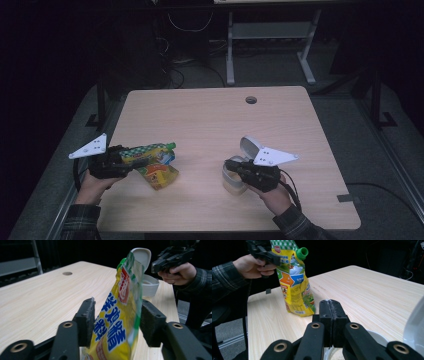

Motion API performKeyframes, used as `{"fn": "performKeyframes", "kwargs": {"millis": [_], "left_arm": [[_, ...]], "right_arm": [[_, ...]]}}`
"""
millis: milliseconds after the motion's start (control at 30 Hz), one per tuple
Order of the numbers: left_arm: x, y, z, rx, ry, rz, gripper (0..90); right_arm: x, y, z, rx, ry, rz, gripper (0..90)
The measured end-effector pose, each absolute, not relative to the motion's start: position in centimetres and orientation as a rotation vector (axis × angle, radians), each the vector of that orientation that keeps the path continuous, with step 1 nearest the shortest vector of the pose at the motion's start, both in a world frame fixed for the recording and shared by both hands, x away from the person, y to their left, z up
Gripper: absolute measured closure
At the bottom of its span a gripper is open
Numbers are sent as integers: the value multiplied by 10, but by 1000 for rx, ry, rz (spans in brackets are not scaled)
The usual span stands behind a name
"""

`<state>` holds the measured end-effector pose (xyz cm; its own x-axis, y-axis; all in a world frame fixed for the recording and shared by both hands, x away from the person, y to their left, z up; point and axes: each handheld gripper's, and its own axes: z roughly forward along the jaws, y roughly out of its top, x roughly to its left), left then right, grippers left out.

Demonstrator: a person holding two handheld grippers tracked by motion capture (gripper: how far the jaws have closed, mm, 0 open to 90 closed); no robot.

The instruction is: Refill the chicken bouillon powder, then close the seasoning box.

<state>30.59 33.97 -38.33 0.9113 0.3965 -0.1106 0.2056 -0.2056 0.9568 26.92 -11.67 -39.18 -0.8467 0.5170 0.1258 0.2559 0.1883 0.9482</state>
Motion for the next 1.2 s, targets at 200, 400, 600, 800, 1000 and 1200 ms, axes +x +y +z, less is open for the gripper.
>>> {"fn": "performKeyframes", "kwargs": {"millis": [200, 400, 600, 800, 1000, 1200], "left_arm": [[299, 347, -389, 1786, 442, 168, 347], [290, 361, -392, 1776, 453, 187, 291], [277, 371, -396, 1795, 484, 209, 269], [265, 378, -401, 1813, 514, 223, 263], [253, 375, -404, 1851, 512, 223, 263], [243, 363, -411, 1890, 505, 199, 253]], "right_arm": [[270, -122, -392, 759, 2235, 1708, 880], [271, -129, -392, 772, 2230, 1695, 883], [271, -140, -391, 794, 2213, 1676, 893], [270, -150, -392, 816, 2197, 1663, 894], [269, -162, -390, 828, 2177, 1653, 895], [266, -172, -391, 837, 2190, 1638, 896]]}}
